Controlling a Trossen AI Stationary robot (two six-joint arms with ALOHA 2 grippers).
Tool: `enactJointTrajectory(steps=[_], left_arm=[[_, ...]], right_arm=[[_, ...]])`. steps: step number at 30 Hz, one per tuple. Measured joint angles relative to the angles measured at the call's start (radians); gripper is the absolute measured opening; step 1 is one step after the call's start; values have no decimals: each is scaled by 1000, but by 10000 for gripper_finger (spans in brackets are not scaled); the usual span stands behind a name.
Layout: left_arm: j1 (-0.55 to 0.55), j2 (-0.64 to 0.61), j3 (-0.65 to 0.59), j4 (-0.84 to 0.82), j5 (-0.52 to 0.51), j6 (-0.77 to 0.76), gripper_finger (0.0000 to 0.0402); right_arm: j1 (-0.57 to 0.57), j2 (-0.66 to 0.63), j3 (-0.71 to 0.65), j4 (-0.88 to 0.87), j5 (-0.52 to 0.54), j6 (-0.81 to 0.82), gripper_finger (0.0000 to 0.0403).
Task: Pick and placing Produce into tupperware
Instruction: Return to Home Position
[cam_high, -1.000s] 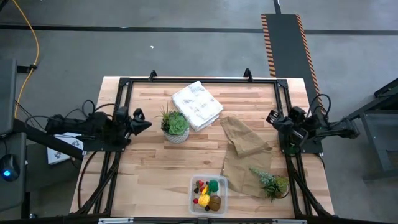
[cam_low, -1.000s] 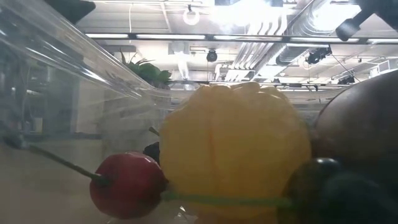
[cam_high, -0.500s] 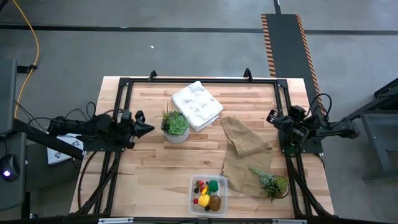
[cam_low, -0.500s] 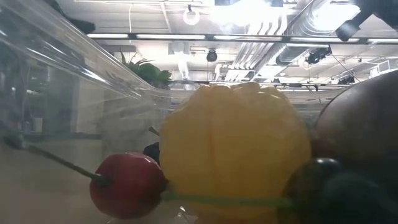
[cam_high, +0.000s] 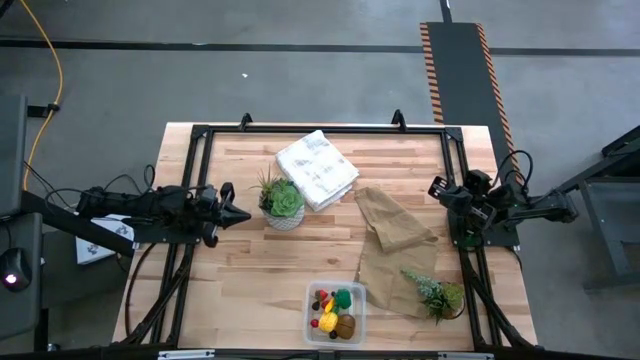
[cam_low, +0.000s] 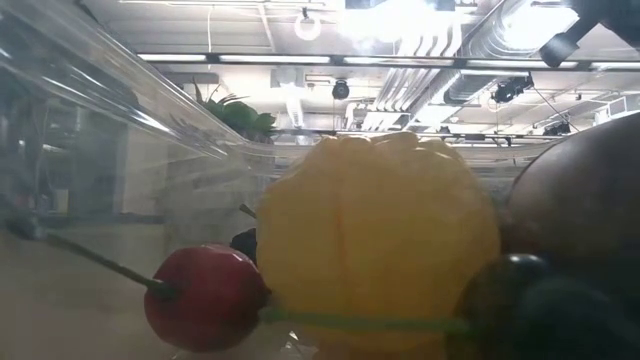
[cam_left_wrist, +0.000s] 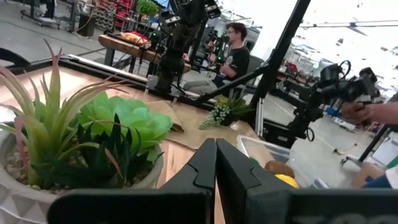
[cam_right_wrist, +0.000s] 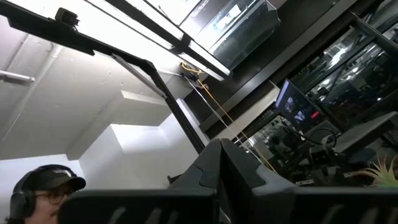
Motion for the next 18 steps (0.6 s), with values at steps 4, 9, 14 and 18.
enactJointTrajectory(steps=[4, 9, 14, 18], left_arm=[[0, 0, 0, 0, -2, 33, 0], [0, 0, 0, 1, -10, 75, 0], [0, 0, 0, 3, -21, 43, 0], [0, 0, 0, 6, -39, 23, 0]], right_arm=[[0, 0, 0, 0, 2, 0, 0], [0, 0, 0, 0, 2, 0, 0], [0, 0, 0, 0, 2, 0, 0], [0, 0, 0, 12, 2, 0, 0]])
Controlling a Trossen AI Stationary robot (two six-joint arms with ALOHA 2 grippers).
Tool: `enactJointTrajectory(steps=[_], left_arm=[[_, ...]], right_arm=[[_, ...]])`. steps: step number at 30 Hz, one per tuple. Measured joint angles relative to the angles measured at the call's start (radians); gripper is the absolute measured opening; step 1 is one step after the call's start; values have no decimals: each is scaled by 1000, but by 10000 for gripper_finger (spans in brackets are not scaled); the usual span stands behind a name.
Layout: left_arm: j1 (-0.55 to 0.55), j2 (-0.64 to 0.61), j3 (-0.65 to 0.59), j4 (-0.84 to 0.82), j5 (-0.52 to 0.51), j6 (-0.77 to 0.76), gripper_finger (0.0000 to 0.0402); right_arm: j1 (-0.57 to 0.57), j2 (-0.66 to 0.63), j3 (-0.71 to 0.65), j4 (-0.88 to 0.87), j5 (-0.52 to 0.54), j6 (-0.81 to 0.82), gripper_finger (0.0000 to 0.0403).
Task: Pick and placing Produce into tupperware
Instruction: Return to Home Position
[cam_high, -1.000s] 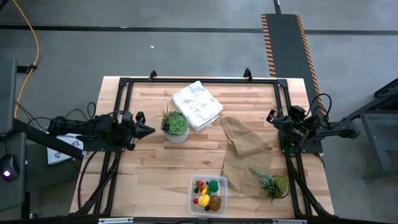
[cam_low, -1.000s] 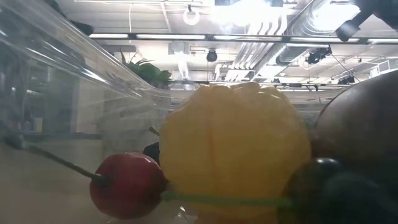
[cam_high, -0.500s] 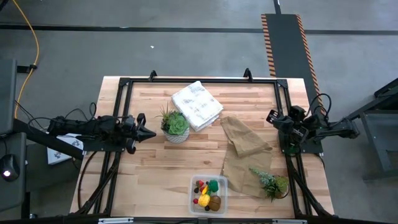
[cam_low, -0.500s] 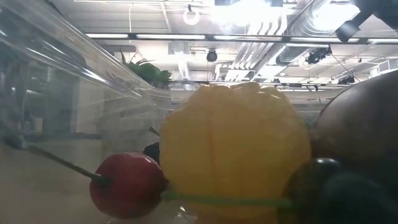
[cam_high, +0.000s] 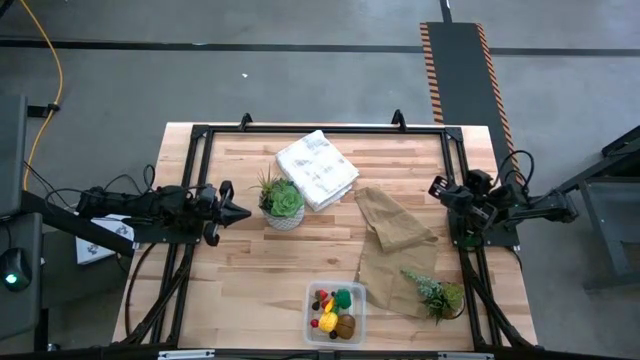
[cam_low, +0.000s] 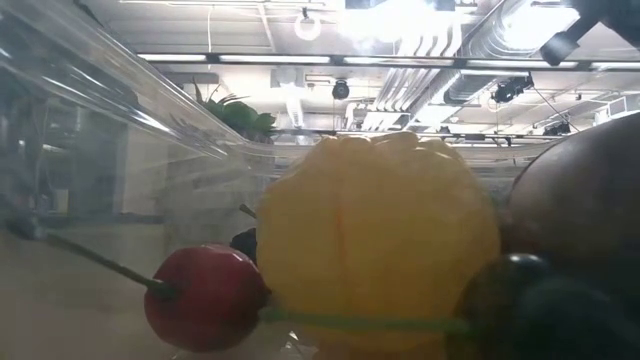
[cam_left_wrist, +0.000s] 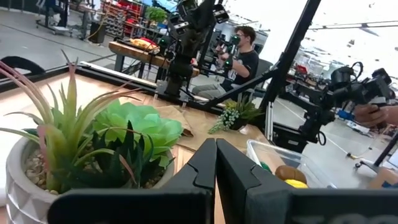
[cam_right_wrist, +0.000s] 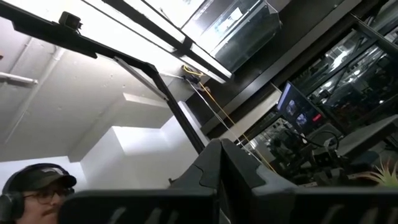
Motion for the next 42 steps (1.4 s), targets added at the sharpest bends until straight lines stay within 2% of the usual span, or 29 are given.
enactJointTrajectory(steps=[7, 13, 20, 28, 42], left_arm=[[0, 0, 0, 1, -4, -1, 0], [0, 0, 0, 1, -2, -1, 0], [0, 0, 0, 1, -2, -1, 1], [0, 0, 0, 1, -1, -1, 1], [0, 18, 1, 0, 7, -2, 1]], right_arm=[[0, 0, 0, 4, 0, -7, 0], [0, 0, 0, -110, -17, -149, 0], [0, 0, 0, -141, -38, -364, 0], [0, 0, 0, -293, -61, -361, 0], [0, 0, 0, -410, -114, -392, 0]])
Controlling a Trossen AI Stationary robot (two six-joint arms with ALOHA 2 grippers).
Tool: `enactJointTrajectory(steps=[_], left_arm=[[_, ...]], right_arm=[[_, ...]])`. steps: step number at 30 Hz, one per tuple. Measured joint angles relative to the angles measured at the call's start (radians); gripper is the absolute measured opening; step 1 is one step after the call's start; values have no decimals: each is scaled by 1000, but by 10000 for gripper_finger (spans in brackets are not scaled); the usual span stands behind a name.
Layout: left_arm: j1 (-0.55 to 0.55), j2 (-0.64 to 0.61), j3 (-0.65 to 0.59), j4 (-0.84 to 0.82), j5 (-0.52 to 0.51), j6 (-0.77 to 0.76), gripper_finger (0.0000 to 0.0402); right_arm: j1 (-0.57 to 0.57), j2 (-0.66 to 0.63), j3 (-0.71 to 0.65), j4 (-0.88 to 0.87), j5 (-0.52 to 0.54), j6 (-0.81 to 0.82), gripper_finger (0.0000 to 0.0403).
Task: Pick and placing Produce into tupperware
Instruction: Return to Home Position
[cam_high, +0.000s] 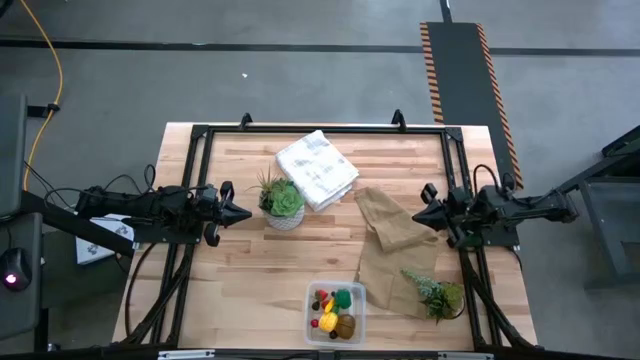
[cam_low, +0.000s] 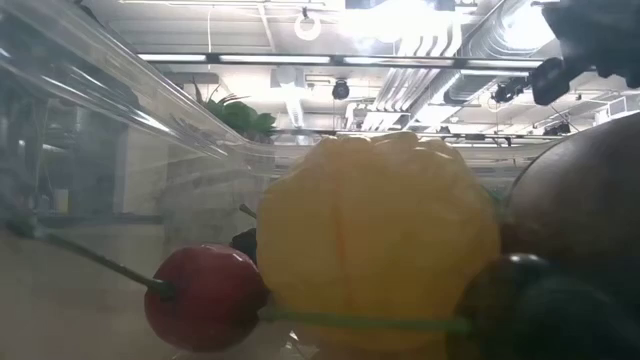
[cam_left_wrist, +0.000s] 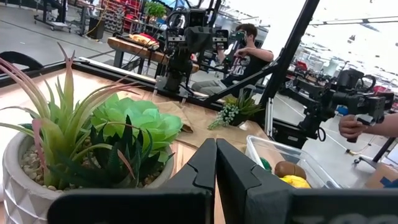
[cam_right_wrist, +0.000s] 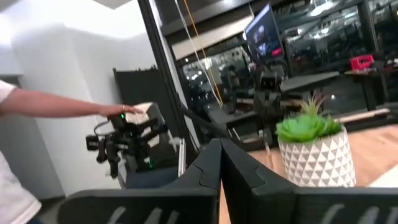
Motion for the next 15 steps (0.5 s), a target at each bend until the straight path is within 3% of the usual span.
enactJointTrajectory(steps=[15], left_arm=[[0, 0, 0, 0, 2, 0, 1]], right_arm=[[0, 0, 0, -129, -1, -64, 0]])
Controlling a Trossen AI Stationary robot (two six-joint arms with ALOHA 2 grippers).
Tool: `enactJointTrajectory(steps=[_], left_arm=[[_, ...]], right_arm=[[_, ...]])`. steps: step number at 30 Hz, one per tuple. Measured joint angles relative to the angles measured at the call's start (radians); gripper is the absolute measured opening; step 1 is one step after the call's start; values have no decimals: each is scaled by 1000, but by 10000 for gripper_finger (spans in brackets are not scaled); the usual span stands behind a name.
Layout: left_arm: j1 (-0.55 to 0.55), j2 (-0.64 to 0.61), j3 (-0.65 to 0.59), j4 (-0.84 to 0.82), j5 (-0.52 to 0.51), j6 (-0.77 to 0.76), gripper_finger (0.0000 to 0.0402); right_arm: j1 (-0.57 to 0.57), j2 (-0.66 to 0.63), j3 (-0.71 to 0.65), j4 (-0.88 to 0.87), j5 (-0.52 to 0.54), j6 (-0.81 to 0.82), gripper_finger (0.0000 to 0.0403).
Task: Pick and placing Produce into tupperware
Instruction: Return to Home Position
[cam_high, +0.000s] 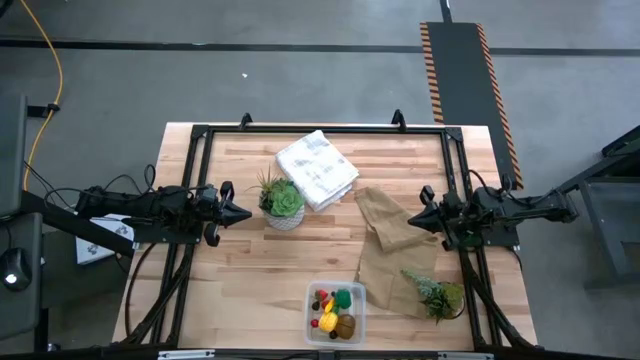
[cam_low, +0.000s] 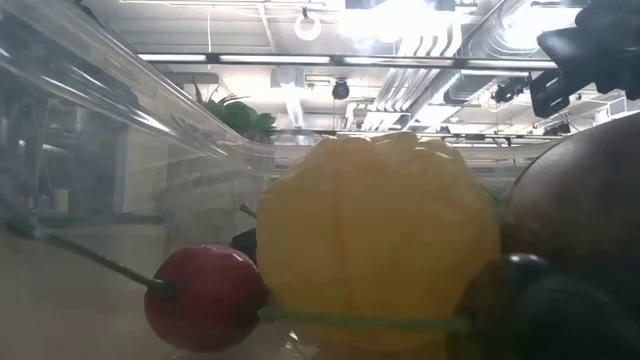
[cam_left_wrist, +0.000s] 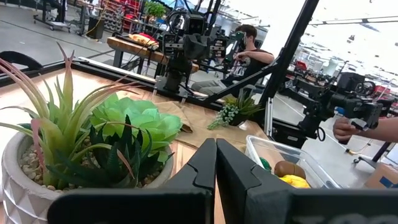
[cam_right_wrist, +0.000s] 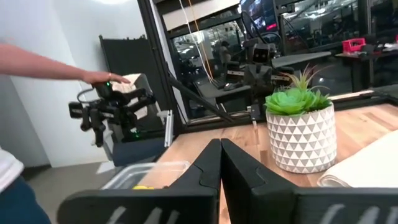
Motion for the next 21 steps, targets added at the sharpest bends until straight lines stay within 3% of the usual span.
enactJointTrajectory(steps=[21], left_arm=[[0, 0, 0, 0, 0, 0, 1]], right_arm=[[0, 0, 0, -76, -1, -100, 0]])
